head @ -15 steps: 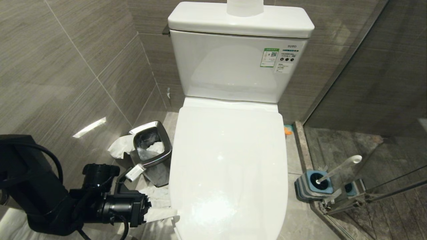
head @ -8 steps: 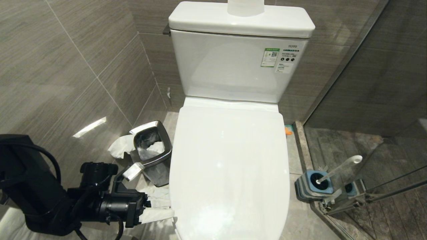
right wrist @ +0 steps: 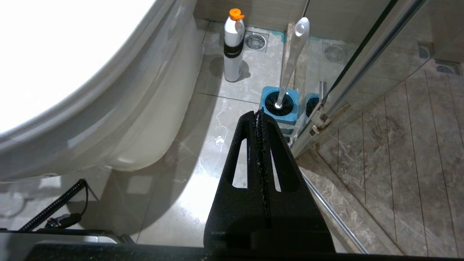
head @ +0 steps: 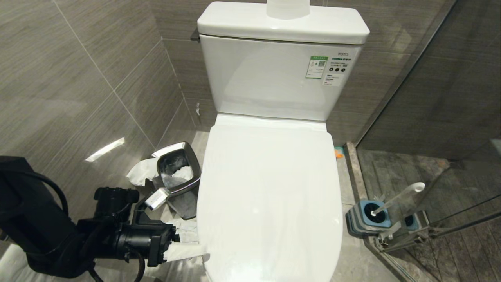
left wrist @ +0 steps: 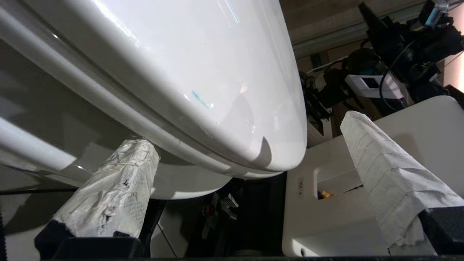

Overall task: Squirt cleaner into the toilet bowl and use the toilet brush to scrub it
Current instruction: Use the left hand to lift the toilet lid slightly

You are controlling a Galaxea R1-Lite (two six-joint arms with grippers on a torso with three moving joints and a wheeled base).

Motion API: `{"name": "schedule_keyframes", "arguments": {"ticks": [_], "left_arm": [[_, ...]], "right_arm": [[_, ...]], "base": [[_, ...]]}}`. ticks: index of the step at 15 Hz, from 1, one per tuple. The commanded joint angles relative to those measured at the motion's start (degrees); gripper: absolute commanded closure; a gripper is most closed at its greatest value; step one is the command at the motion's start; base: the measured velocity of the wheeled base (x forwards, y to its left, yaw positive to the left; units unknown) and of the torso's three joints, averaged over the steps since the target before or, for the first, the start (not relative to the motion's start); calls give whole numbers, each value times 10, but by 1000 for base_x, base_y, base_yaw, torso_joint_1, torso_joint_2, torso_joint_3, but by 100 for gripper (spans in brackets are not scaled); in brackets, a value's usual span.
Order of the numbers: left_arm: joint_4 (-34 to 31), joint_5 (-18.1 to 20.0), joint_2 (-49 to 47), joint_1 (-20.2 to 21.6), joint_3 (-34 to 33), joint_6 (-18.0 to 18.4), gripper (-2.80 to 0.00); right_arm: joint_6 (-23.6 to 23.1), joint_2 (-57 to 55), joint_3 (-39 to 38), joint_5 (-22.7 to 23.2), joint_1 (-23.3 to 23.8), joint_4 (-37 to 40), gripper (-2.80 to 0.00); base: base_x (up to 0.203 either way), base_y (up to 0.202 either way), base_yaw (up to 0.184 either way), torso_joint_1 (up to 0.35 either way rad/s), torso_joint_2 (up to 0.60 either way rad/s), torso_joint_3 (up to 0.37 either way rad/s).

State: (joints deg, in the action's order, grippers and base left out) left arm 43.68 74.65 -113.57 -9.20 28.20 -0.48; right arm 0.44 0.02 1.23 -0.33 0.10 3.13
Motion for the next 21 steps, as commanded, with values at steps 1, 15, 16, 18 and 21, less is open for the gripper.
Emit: {"name": "schedule_keyframes", "arguments": {"ticks": [1,15,16,18,21], "left_arm": [[2,3,15,-11,-1,0,-280],[11,3,187,-30,42,-237,-280],[11,2,194,-36,50,-247,-280],[11,0,215,-45,61,-272,-280],[19,-2,236,-54,79,-329,-280]], "right_arm": [[0,0,0,0,0,0,0],[0,0,0,0,0,0,0],[0,0,0,0,0,0,0],[0,0,0,0,0,0,0],[0,0,1,0,0,0,0]], "base": [[0,0,0,0,0,0],[0,0,0,0,0,0],[0,0,0,0,0,0],[0,0,0,0,0,0],[0,0,0,0,0,0]]}}
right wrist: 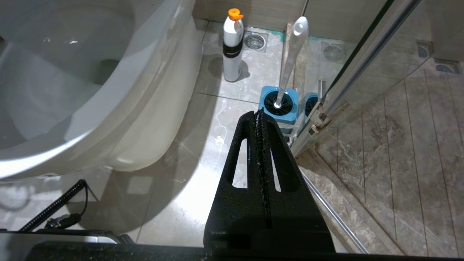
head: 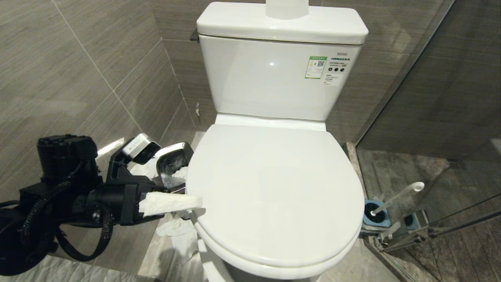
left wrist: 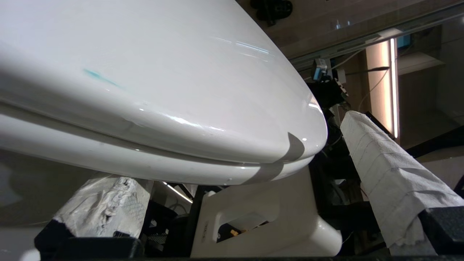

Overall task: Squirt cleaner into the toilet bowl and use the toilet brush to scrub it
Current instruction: Use the left hand to lift the toilet lid slightly

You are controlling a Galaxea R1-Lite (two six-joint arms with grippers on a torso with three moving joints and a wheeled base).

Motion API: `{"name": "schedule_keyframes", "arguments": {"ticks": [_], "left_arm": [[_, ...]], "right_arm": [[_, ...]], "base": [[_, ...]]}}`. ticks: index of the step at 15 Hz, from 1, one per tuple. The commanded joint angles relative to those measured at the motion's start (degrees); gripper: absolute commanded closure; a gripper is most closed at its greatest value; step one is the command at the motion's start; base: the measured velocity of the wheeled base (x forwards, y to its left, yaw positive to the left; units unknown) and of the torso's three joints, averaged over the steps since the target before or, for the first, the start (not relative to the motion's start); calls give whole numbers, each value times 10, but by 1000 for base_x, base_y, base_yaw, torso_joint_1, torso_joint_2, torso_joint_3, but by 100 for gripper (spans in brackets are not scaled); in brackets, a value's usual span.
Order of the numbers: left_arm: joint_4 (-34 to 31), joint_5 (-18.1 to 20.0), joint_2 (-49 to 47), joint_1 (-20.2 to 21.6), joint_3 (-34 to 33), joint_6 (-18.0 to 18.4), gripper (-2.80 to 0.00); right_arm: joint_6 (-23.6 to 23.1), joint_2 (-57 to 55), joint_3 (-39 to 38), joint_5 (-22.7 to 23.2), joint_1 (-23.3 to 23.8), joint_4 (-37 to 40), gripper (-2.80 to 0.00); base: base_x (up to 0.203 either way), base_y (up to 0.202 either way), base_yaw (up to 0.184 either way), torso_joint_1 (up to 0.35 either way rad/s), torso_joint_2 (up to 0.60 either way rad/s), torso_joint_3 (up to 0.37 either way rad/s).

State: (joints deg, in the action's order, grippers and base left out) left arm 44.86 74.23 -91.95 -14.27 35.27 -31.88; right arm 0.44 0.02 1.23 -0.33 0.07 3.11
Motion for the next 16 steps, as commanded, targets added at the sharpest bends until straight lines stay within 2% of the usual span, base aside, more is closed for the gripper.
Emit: {"name": "schedule_keyframes", "arguments": {"ticks": [1,8,13,16], "left_arm": [[12,1,23,-3,10,-21,-280],[14,0,40,-12,48,-53,-280],[16,0,43,-12,104,-94,-280],[44,0,38,-12,129,-124,-280]], "right_arm": [[0,0,0,0,0,0,0],[0,0,0,0,0,1,0],[0,0,0,0,0,0,0],[0,0,0,0,0,0,0]], "base": [[0,0,0,0,0,0],[0,0,0,0,0,0],[0,0,0,0,0,0],[0,0,0,0,0,0]]}}
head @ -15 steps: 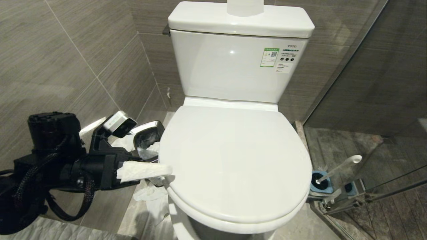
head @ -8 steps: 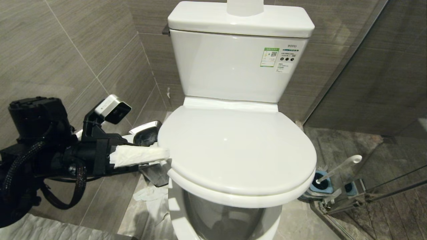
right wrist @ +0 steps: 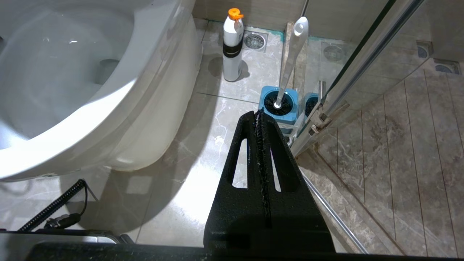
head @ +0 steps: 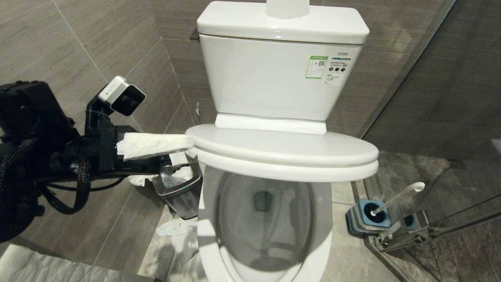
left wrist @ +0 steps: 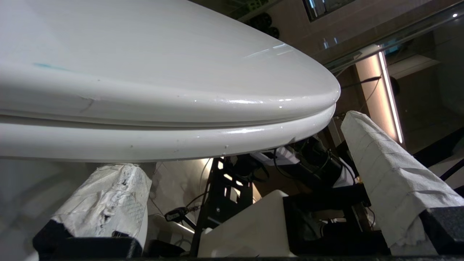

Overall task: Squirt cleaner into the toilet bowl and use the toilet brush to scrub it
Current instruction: Use the left hand to lift the toilet lid slightly

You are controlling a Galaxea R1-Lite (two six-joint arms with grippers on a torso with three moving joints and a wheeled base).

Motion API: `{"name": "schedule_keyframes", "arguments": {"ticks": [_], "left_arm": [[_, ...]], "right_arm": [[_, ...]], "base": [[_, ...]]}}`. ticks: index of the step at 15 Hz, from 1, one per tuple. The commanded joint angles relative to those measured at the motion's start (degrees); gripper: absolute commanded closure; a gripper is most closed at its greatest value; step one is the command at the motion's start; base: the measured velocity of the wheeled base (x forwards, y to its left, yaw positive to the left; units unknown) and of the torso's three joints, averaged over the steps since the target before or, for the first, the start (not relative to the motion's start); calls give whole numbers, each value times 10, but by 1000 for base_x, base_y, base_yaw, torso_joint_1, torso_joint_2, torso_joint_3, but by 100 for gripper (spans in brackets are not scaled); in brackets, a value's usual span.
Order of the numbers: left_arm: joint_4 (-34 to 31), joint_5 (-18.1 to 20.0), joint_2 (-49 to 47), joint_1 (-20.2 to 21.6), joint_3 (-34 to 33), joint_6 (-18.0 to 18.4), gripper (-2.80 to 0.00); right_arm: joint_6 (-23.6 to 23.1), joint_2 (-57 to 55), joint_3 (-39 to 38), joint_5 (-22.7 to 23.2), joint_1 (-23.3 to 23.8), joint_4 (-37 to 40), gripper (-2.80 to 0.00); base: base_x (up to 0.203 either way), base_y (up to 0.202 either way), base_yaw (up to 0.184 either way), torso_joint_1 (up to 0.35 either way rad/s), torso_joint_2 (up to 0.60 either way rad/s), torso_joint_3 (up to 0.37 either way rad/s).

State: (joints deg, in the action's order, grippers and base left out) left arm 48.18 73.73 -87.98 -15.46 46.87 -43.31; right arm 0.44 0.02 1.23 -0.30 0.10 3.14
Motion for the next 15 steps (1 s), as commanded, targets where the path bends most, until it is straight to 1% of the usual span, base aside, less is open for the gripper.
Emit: {"name": "schedule_keyframes", "arguments": {"ticks": [1,3,6,10,15], "left_arm": [[16,5,-5,0,23,-14,-280],[27,1,-27,-3,45,-11,-280],[87,-2,-60,-5,81,-13,-280],[95,-2,-81,-6,129,-12,-280],[116,-2,-117,-2,205,-11,-280]], "right_arm": [[0,0,0,0,0,0,0],[0,0,0,0,0,0,0],[0,0,0,0,0,-1,0],[0,0,0,0,0,0,0],[0,0,0,0,0,0,0]], "base": [[0,0,0,0,0,0],[0,0,0,0,0,0],[0,0,0,0,0,0],[0,0,0,0,0,0],[0,0,0,0,0,0]]}}
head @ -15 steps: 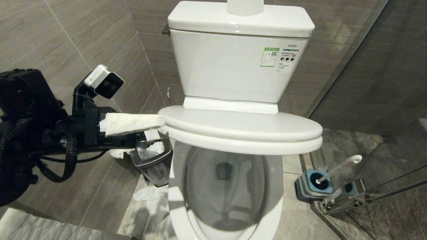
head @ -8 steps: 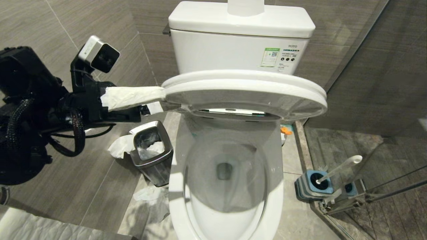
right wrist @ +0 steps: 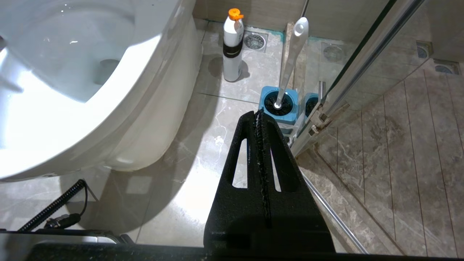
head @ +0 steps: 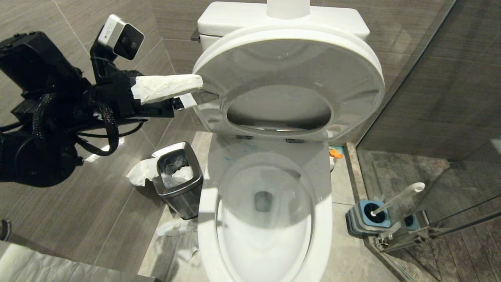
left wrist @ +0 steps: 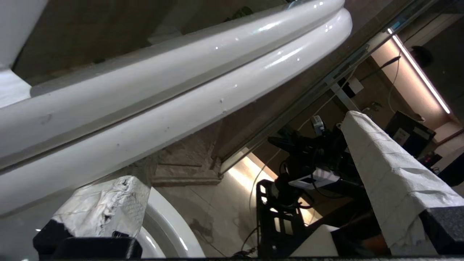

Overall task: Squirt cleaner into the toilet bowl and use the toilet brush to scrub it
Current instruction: Use the left hand to lift the toilet lid slightly

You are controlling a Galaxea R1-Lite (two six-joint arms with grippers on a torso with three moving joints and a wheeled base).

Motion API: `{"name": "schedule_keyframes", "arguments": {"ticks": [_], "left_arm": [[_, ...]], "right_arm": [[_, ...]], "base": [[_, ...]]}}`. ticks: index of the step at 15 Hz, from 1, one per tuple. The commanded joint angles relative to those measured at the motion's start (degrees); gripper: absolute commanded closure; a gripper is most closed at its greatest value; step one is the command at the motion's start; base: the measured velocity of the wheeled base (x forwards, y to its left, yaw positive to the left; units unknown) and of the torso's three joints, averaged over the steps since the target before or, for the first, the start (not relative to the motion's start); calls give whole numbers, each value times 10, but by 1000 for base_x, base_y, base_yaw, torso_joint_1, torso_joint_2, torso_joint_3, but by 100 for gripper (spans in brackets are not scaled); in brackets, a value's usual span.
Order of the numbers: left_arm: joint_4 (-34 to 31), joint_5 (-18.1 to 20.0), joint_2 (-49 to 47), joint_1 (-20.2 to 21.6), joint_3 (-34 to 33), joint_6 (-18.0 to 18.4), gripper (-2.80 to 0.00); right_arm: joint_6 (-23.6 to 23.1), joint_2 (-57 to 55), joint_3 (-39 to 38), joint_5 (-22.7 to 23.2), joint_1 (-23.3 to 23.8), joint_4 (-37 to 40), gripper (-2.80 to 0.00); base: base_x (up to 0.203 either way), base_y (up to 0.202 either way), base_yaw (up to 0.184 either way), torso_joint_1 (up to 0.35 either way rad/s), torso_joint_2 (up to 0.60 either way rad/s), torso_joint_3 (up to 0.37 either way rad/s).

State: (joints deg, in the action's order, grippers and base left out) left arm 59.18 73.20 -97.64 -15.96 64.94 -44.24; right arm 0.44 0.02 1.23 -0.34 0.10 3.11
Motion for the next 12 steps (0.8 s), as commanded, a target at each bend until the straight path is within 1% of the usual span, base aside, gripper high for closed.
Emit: {"name": "schedule_keyframes", "arguments": {"ticks": [1,5,8,12], "left_arm": [[9,3,-29,7,44,-2,-280],[12,2,-71,23,136,-1,-280],[12,-9,-96,31,188,0,-280],[2,-81,-129,31,244,8,-280]], "right_arm": [[0,0,0,0,0,0,0],[0,0,0,0,0,1,0],[0,0,0,0,0,1,0],[0,0,0,0,0,1,0]], "base": [[0,0,0,0,0,0],[0,0,0,0,0,0],[0,0,0,0,0,0],[0,0,0,0,0,0]]}}
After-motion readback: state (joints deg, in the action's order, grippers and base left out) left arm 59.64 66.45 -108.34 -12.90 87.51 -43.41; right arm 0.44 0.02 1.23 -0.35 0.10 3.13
